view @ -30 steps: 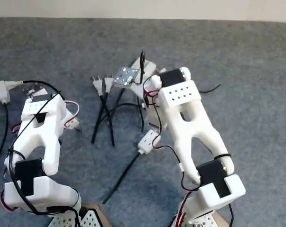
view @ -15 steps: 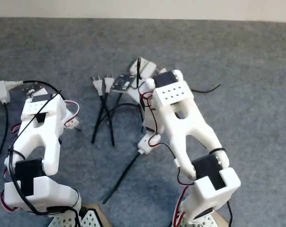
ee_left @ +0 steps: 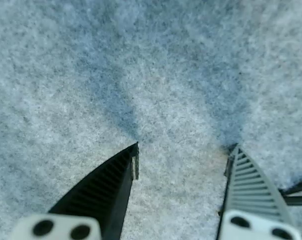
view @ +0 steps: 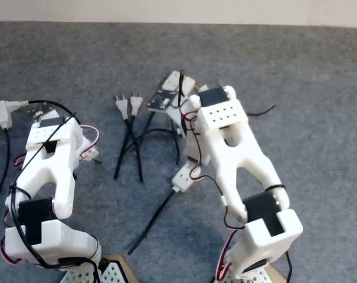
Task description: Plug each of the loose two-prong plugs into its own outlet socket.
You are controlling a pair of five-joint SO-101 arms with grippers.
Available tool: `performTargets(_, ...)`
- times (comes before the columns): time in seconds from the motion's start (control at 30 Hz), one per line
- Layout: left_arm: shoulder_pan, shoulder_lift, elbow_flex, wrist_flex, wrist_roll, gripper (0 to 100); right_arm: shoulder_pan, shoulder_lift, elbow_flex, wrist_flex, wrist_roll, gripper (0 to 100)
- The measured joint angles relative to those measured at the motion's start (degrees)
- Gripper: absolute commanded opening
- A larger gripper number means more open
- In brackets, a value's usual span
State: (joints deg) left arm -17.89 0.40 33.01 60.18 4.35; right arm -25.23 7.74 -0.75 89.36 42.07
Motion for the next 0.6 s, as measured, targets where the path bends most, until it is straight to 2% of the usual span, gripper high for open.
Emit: performTargets(0.6, 0.00, 0.00, 0.00, 0.00, 0.00, 29, -0.70, 2.29, 5.19, -4.13, 0.00, 0.5)
